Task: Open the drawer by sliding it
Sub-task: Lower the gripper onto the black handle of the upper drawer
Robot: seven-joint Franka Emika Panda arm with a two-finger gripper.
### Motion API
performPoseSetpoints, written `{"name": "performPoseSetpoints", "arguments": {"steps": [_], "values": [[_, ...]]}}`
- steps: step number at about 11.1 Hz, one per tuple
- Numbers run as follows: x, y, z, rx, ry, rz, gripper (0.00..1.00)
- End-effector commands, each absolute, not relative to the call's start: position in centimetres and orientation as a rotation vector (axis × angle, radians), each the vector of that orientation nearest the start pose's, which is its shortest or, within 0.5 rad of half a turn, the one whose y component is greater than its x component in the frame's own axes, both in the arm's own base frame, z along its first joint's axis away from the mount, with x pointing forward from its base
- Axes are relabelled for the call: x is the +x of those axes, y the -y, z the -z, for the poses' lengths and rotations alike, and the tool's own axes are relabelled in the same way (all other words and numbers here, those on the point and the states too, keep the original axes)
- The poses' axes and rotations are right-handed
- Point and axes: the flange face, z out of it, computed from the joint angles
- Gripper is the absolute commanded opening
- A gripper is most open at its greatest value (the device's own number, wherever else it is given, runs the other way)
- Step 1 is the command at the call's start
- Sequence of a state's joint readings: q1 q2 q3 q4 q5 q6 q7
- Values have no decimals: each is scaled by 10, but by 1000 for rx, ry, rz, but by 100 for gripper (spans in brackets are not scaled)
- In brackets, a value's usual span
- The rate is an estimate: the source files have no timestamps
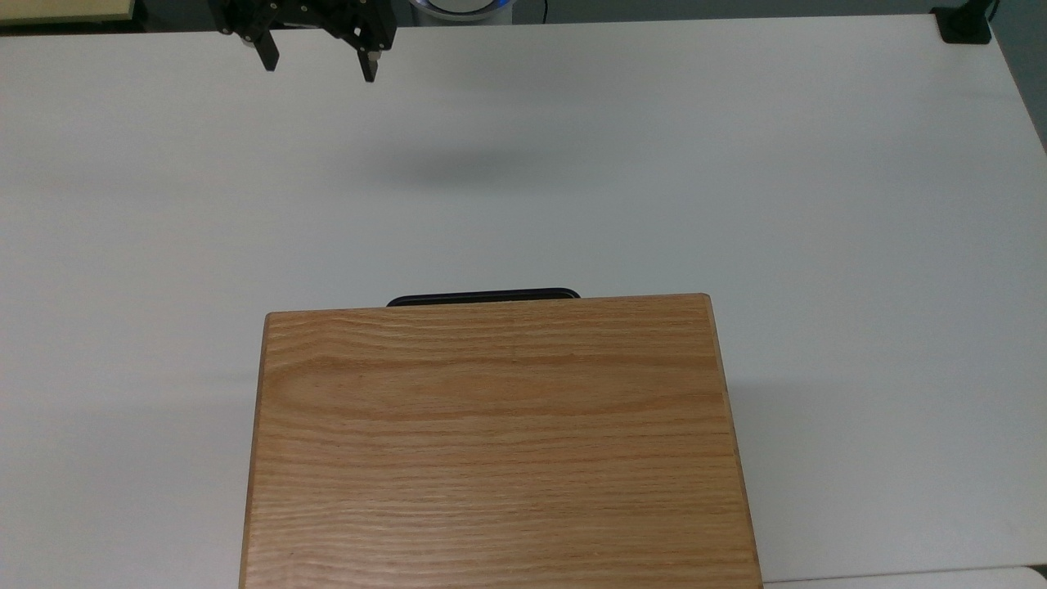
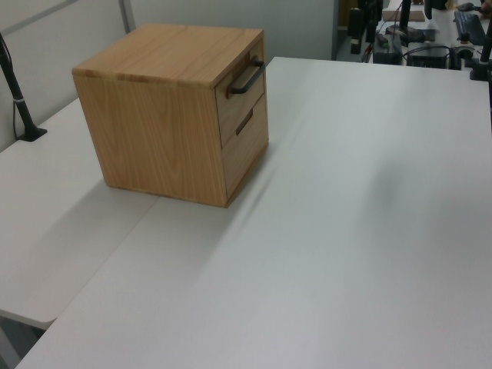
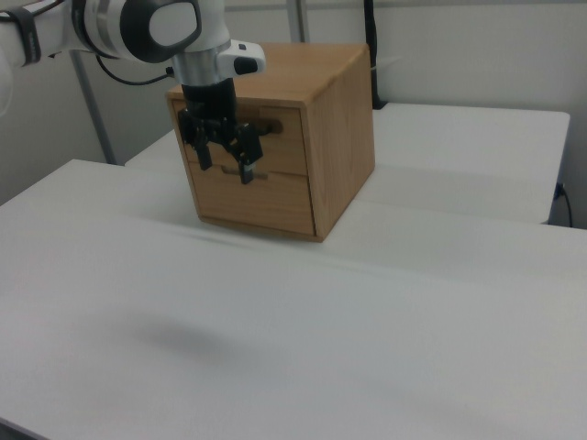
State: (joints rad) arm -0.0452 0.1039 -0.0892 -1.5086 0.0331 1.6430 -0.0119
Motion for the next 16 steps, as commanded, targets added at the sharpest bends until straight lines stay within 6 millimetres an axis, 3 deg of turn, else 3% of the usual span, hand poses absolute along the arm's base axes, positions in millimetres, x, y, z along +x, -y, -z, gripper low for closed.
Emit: {"name": "performPoseSetpoints", "arguments": {"steps": [1, 4, 9, 12, 13, 16], "values": [[607, 61, -589, -3034, -307, 149, 100], [621, 55, -603, -2834, -825, 326, 100], [657, -6, -597, -2257, -1490, 458, 100], [665, -27, -588, -2164, -1554, 460, 88], [671, -37, -576, -2163, -1543, 463, 85], [688, -45, -557, -2112, -1542, 521, 72]]}}
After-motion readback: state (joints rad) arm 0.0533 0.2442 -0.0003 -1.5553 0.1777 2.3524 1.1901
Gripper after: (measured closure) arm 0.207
